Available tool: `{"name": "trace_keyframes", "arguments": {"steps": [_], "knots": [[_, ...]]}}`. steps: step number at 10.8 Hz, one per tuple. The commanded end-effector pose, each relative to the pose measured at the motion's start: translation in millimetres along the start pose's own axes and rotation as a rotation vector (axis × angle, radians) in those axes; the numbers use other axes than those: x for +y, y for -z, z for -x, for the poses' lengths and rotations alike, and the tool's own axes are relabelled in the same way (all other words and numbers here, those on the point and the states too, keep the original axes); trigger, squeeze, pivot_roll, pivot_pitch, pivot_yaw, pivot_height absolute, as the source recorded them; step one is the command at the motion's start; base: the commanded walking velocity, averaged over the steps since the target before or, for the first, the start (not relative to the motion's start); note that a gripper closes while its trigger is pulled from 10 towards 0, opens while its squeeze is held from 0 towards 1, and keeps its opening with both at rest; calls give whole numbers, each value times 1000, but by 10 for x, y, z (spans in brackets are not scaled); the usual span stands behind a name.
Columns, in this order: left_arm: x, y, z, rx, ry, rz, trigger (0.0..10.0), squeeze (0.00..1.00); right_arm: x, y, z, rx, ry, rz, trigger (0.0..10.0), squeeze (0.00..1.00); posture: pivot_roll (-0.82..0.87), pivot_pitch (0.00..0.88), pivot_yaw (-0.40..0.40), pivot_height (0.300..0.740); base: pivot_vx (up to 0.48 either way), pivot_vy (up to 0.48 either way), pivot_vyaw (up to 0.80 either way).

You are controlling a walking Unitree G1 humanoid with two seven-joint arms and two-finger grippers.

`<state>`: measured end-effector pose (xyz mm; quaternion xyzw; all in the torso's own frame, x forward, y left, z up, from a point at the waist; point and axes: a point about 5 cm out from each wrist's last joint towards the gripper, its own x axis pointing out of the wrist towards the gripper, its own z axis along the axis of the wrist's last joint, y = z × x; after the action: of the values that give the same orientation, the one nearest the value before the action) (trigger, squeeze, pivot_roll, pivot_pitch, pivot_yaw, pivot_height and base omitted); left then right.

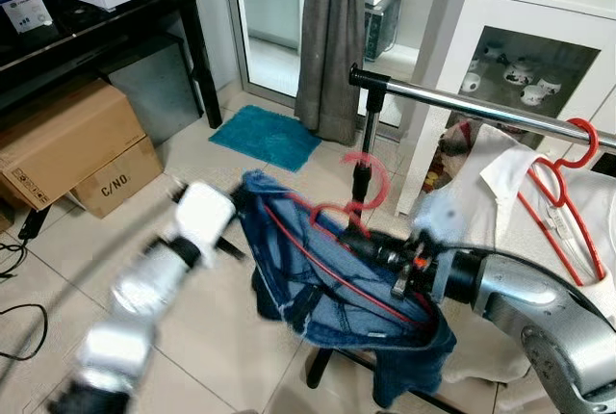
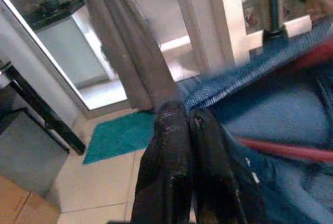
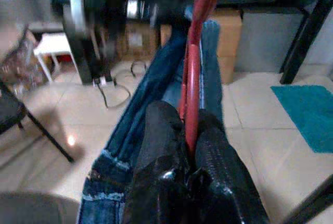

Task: Hang hanger

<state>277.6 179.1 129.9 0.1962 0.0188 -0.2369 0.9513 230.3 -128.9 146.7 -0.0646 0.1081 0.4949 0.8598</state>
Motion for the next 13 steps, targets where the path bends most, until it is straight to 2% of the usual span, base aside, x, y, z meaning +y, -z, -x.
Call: {"name": "trace_keyframes", "arguments": {"steps": [1,2,3,4,6,7,8,9,10,12,13], "knots": [[144,-39,11,21,-8,29,0,0,-8,34,-3,22,-7,26,0,0,-45,0,31,740,0,0,0],[233,-164,3,12,40,97,0,0,8,144,-1,88,-21,48,0,0,-41,0,40,740,0,0,0],[406,-266,40,5,17,130,0,0,32,252,35,137,-36,54,0,0,-37,0,45,740,0,0,0],[651,-337,89,-18,-84,175,0,0,30,331,77,150,-29,32,0,0,-29,0,46,740,0,0,0],[1004,-328,212,-7,-229,183,0,0,0,402,120,103,-9,-50,0,0,-21,0,46,740,0,0,0],[1215,-302,314,-6,-331,225,0,0,-29,443,136,60,-6,-98,0,0,-10,0,44,740,0,0,0],[1210,-250,321,2,-332,278,0,0,-22,423,108,10,-14,-129,0,0,-4,0,43,740,0,0,0],[1073,-55,314,79,-294,308,0,0,-26,325,43,-109,-6,-194,0,0,1,0,42,740,0,0,0],[912,57,297,129,-227,304,0,0,-47,227,-5,-198,17,-239,0,0,2,0,39,740,0,0,0],[240,132,169,163,88,341,0,0,-125,7,-151,-385,103,-329,0,0,-1,0,34,740,0,0,0],[43,155,130,172,157,347,0,0,-150,-23,-211,-405,139,-342,0,0,-5,0,37,740,0,0,0]]}}
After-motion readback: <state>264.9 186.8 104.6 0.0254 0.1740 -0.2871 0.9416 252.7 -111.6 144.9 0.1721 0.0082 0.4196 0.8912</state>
